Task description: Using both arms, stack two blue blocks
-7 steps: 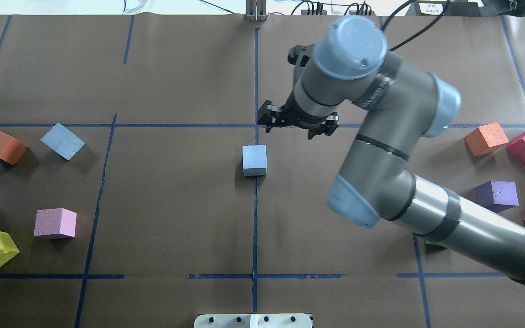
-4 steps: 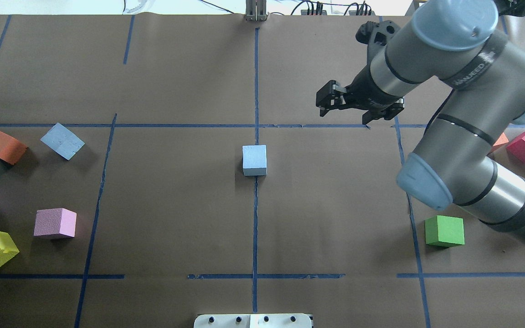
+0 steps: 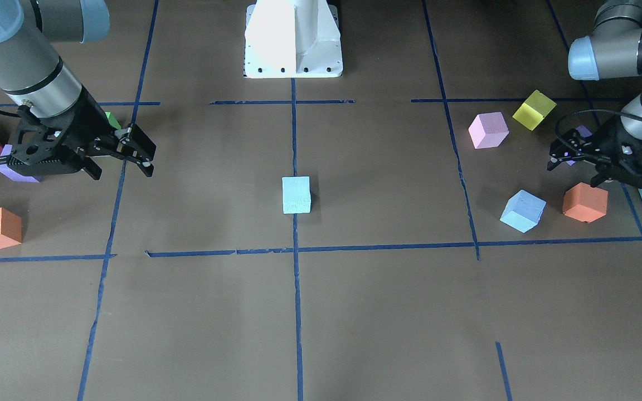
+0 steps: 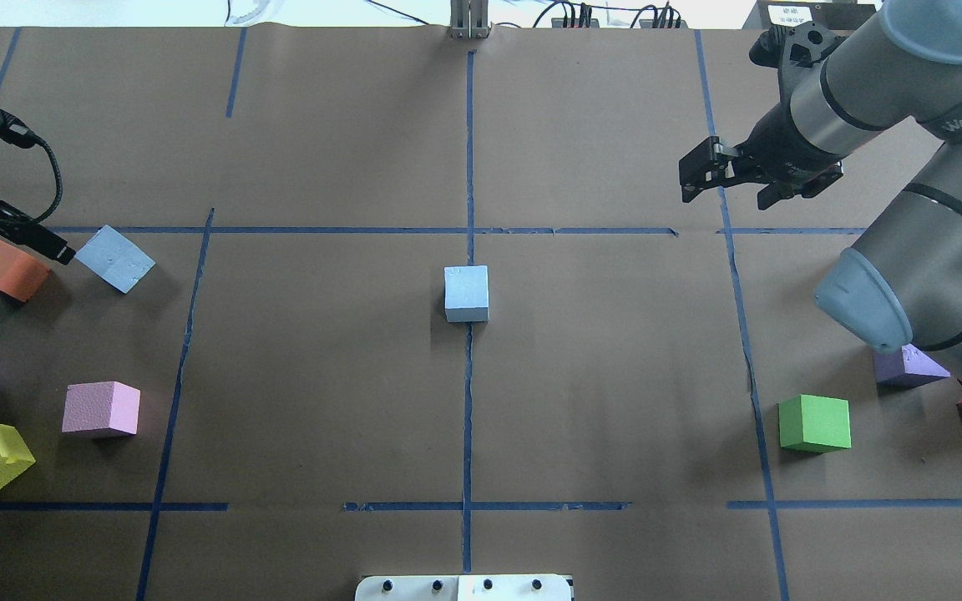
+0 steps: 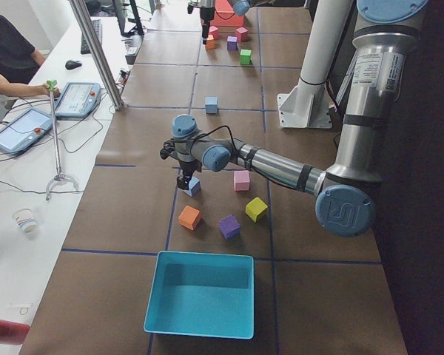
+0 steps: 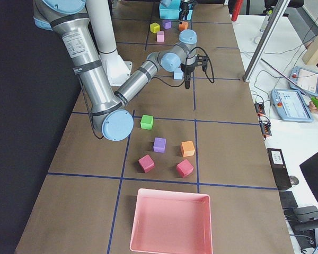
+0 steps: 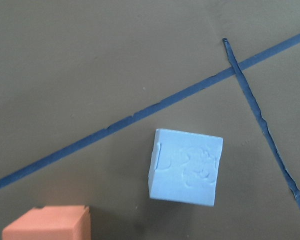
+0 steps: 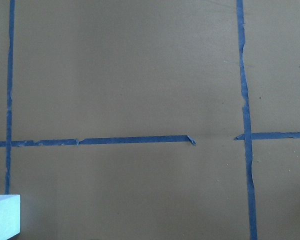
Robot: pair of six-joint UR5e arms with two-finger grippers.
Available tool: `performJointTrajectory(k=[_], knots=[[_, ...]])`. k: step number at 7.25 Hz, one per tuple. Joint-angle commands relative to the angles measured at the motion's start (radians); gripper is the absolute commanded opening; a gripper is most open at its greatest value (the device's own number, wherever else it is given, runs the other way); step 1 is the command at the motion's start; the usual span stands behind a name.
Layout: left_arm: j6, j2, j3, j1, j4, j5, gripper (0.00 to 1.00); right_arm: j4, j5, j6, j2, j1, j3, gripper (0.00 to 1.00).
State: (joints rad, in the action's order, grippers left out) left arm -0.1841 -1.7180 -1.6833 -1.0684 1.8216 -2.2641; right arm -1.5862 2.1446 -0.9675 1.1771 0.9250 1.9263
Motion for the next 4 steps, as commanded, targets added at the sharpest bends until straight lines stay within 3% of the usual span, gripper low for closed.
performJointTrajectory(k=[1,4], knots=[[0.052,-0.052,0.071,0.031,0.002,0.005,1.00,0.000,-0.003,0.003,0.003,-0.002,-0.003,1.00],[0.048,-0.055,0.111,0.060,0.012,0.003,1.00,0.002,-0.006,0.003,-0.002,-0.005,-0.021,1.00]])
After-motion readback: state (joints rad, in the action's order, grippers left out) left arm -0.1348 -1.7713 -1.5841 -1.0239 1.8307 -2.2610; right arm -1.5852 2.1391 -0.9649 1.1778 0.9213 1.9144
